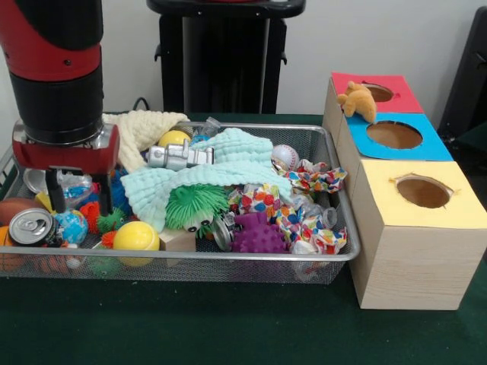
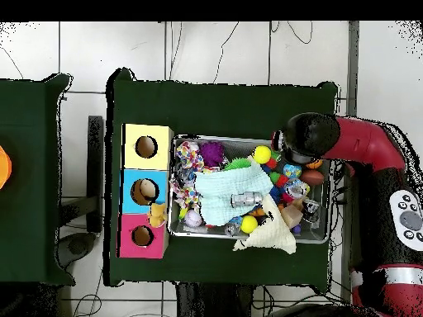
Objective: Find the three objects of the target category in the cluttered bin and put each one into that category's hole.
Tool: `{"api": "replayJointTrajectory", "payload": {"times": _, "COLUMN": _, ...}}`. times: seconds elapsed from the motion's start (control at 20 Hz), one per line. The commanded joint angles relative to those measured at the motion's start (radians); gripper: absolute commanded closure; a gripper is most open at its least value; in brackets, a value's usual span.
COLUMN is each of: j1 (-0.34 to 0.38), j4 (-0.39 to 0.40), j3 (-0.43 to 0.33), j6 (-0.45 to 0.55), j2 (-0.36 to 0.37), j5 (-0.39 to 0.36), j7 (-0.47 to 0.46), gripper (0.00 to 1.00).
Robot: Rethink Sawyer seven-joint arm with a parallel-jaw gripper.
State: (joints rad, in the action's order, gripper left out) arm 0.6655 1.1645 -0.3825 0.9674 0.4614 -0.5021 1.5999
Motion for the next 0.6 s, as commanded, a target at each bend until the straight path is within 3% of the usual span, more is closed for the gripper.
{"api": "replayJointTrajectory", "payload": {"times": 0.05, "j1": 0.025, "j4": -0.005, "j3": -0.06, "j6": -0.005, "j2": -0.088, "j5": -0.081, "j7": -0.311, "gripper": 0.0}}
{"api": "replayJointTrajectory", "payload": {"times": 0.6, "j1": 0.055, "j4": -0.127, "j3": -0.095, "j6": 0.027, "j2": -0.179, "j5": -0.119, "j7": -0.413, "gripper": 0.0}}
